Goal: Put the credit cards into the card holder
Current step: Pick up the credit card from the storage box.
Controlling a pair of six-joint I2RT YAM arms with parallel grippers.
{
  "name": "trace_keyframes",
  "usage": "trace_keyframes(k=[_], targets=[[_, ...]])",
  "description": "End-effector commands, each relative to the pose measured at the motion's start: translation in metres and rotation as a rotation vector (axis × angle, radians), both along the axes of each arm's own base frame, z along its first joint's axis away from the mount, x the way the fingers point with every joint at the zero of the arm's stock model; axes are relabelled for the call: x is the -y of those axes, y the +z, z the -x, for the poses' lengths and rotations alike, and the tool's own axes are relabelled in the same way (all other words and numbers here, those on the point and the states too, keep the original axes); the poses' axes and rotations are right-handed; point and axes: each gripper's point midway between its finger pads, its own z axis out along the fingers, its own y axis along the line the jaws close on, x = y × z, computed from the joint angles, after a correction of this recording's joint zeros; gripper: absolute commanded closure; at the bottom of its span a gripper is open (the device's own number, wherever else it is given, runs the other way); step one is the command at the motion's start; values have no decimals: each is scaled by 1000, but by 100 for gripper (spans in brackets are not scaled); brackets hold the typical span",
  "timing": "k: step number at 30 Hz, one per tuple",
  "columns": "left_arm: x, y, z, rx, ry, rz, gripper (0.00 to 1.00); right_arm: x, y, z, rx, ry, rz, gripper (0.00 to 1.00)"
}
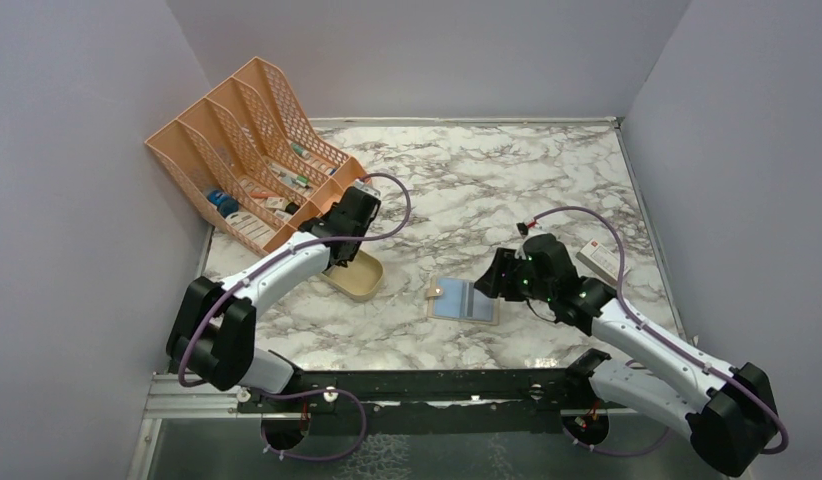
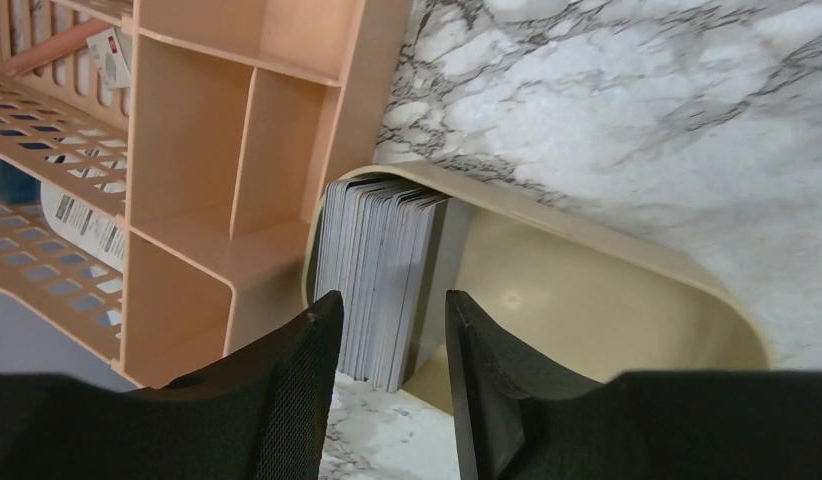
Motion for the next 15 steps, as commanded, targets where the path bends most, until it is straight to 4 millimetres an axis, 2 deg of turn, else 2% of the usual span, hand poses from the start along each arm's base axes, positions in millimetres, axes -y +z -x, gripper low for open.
trace_keyframes(k=[1,7,12,15], targets=[[-21,-2,-8,-18,16,-114,55,-6,19,-4,59,20,-46,51],[-19,-19,-9,-70,0,-126,52,-7,20,-6,68,19,-55,51],[-28,-24,-13,-71,30,-180,52,-8,20,-7,66,19,-54,51],[-30,-23,-15,-69,42,-195,56,-7,20,-7,68,17,-51,51]])
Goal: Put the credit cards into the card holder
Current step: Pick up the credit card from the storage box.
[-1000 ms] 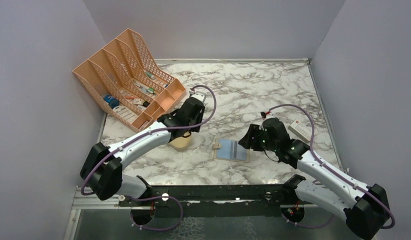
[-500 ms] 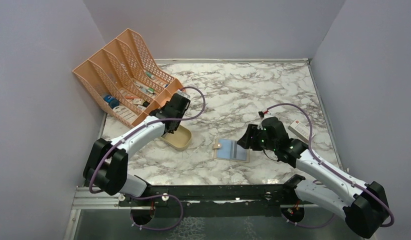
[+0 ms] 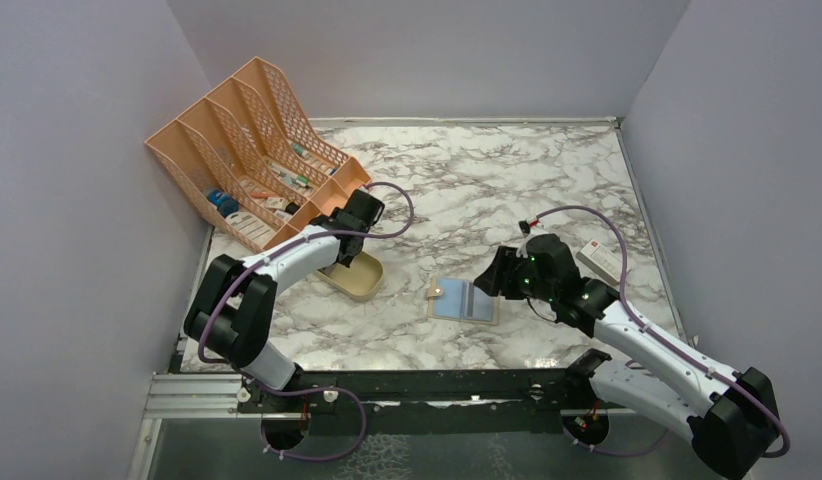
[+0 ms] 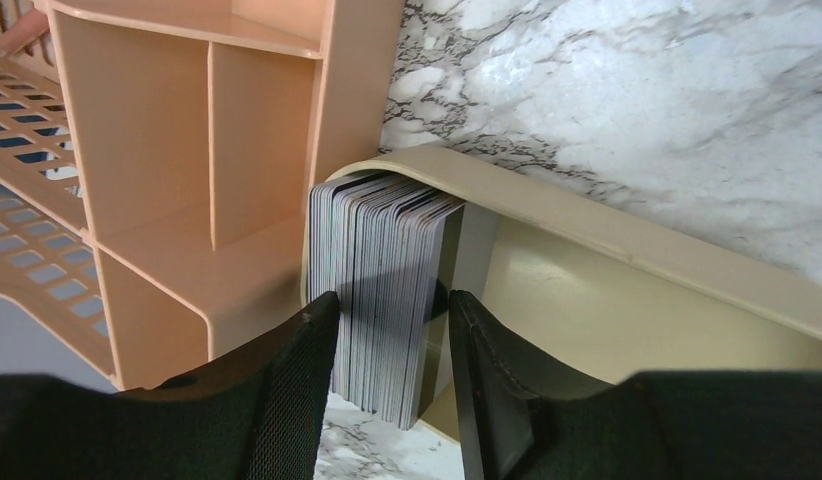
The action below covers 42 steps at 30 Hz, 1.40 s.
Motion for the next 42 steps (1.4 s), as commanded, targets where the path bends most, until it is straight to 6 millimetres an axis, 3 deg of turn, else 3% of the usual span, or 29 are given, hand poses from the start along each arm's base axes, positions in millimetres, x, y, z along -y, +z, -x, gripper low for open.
trace_keyframes(k=[1,7,18,23,25,29,34,42], targets=[[-7,13,-14,46,28,-48,58,-5,10,-5,34,15,-22,51],[-8,24,-18,77,38,-50,66,-3,9,-5,38,14,-12,51],[0,27,-14,53,45,-4,79,-5,5,-4,20,16,-17,51],[9,35,-11,63,39,70,95,-7,2,1,-1,34,-25,51],[16,40,-9,56,30,120,100,-6,1,4,-7,35,-29,51],[34,53,1,46,3,246,100,-7,-3,9,-26,45,-40,51],[55,85,9,85,-30,416,100,-8,-1,15,-51,60,-40,51],[125,127,29,52,-97,878,100,-11,-7,16,-84,54,-57,51]])
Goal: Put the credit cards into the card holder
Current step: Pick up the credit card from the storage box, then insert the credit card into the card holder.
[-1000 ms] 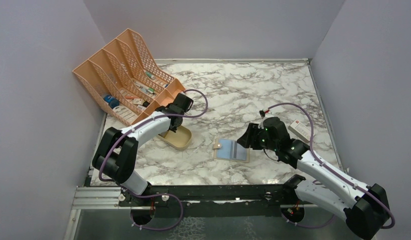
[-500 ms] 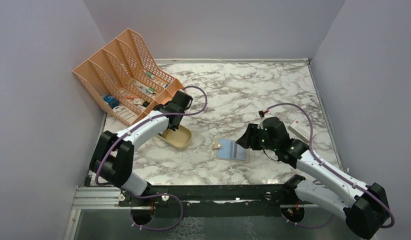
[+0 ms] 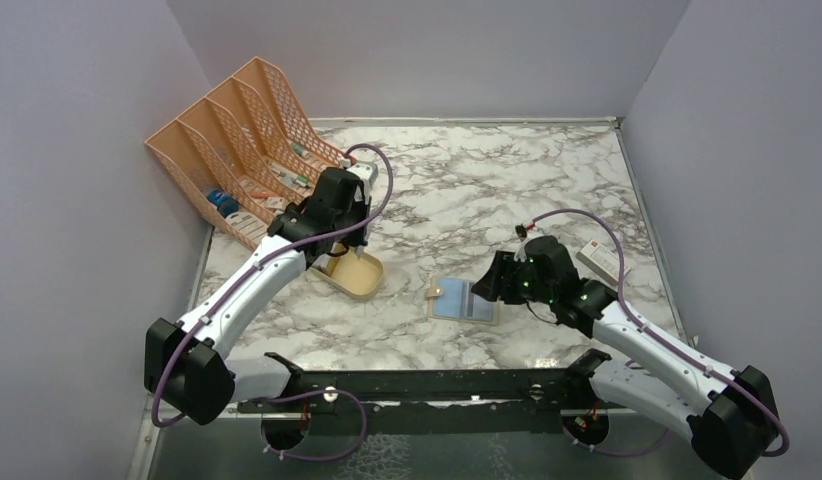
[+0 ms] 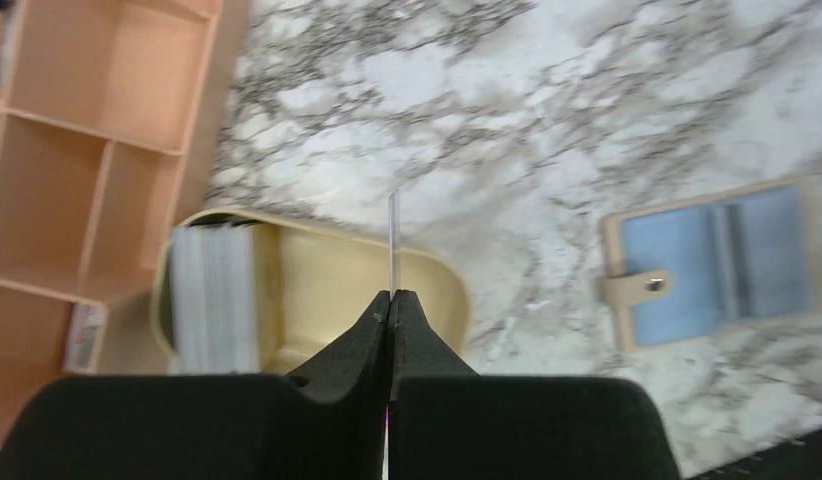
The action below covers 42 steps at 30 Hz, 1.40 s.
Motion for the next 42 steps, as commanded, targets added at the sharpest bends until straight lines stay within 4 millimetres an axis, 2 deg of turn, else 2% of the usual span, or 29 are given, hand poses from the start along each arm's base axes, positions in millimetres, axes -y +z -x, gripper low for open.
trace_keyframes(k=[1,4,7,9,12,20,31,35,42], targets=[[58,31,16,-49,-75,371,100,-4,-3,3,-33,2,-28,51],[87,45,24,-83,-133,563,100,4,-8,-1,-31,-31,19,54],[109,53,34,-150,-157,733,100,30,-13,-12,-35,-159,147,59],[118,53,40,-185,-165,820,100,40,-18,-17,-29,-185,210,62],[126,47,46,-225,-161,898,100,40,-27,-20,-50,-185,244,65],[143,20,56,-301,-132,969,100,36,-58,-20,-114,-187,264,66],[192,-31,74,-359,-154,884,100,40,-90,-12,-166,-159,317,67],[199,-53,74,-374,-141,837,100,38,-94,-8,-175,-155,295,70],[198,-85,71,-394,-104,769,100,38,-100,-2,-190,-149,283,74]])
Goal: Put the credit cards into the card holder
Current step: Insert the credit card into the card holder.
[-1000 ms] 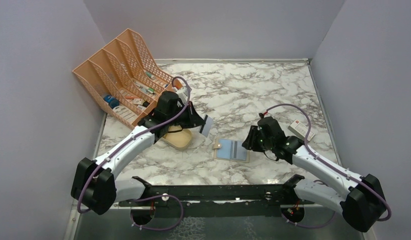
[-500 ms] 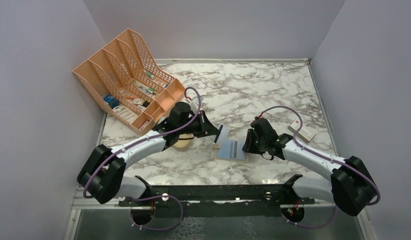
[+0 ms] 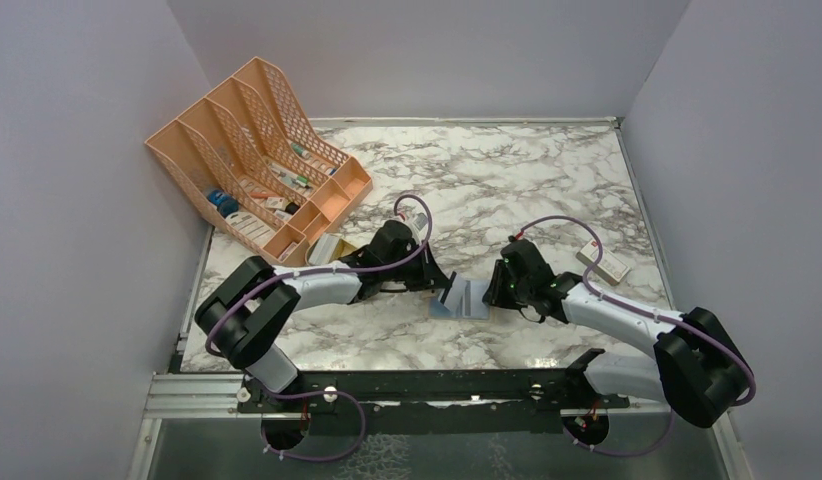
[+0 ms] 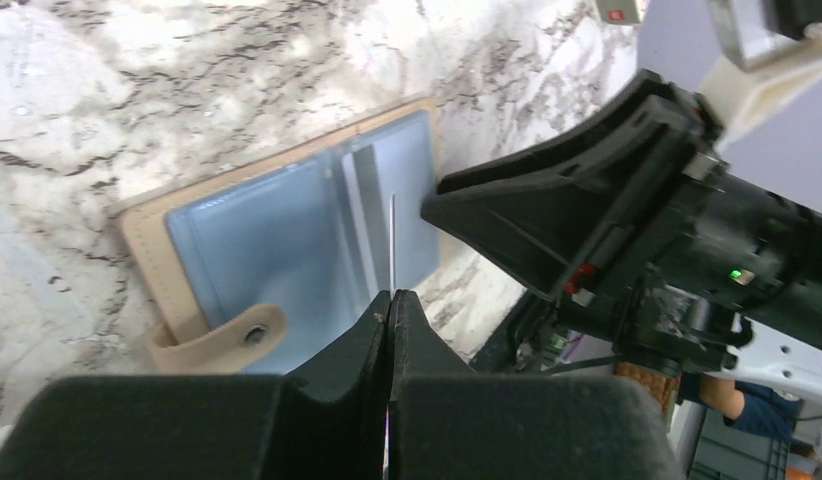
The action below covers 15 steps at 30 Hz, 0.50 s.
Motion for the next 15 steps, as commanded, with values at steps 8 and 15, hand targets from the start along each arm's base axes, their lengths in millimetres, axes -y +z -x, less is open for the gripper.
trace_keyframes(k=[8,15], targets=[[3,-18,-9,25,29,-41,100,6,-15,14,-40,-1,7,74],[2,-27,-8,2,43,-59,100,6,-14,14,-37,-1,1,74]])
